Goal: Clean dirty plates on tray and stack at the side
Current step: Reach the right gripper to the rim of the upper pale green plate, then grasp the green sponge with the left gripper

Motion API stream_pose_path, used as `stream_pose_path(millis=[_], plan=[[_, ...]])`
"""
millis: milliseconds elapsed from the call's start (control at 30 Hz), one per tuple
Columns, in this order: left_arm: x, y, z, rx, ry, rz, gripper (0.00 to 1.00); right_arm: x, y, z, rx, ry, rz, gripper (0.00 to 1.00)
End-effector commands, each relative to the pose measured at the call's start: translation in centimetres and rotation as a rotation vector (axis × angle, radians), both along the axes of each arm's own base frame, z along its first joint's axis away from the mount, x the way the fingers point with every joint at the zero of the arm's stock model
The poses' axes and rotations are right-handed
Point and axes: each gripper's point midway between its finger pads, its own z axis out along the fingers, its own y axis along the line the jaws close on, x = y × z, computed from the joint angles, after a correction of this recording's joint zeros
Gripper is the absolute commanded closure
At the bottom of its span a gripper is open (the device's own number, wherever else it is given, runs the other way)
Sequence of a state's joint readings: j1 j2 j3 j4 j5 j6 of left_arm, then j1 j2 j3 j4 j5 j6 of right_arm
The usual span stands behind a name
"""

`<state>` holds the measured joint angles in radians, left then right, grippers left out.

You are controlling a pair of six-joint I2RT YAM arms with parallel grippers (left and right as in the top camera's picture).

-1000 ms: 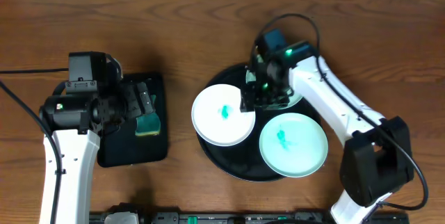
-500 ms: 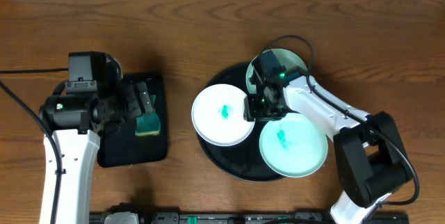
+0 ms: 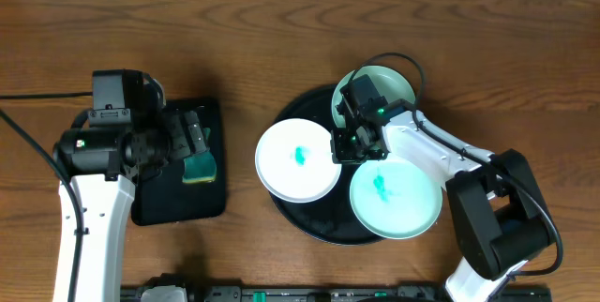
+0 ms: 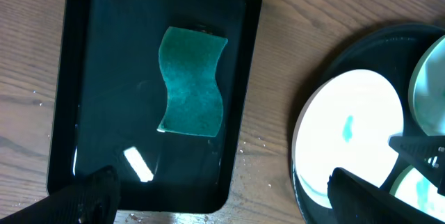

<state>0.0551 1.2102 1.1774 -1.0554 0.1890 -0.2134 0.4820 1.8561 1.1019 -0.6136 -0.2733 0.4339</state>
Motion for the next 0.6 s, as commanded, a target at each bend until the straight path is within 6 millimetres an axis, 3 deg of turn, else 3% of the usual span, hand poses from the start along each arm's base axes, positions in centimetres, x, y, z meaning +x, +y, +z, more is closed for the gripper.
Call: stream_pose_path(millis=[0, 67, 200, 400, 567], plan=[[0.2, 0.3, 0.2, 0.026, 0.0, 0.001, 0.17, -0.6, 0.0, -0.2, -0.008, 0.011, 0.003, 0.99], [0.3, 0.8, -0.7, 0.051, 0.035, 0.012, 0.18, -0.6, 0.0, -0.2, -0.008, 0.01, 0.003, 0.99], [0.6, 1.3, -3.5, 0.072, 0.142, 0.018, 0.35, -0.6, 0.0, -0.2, -0.008, 0.011, 0.003, 0.99], [1.4, 1.5, -8.8, 0.07, 0.327, 0.012, 0.36, -0.6, 0.0, -0.2, -0.008, 0.012, 0.004, 0.99], [1.7, 1.1, -13.5, 0.04, 0.463, 0.001, 0.48, -0.8, 0.0, -0.2, -0.01, 0.017, 0.003, 0.99]])
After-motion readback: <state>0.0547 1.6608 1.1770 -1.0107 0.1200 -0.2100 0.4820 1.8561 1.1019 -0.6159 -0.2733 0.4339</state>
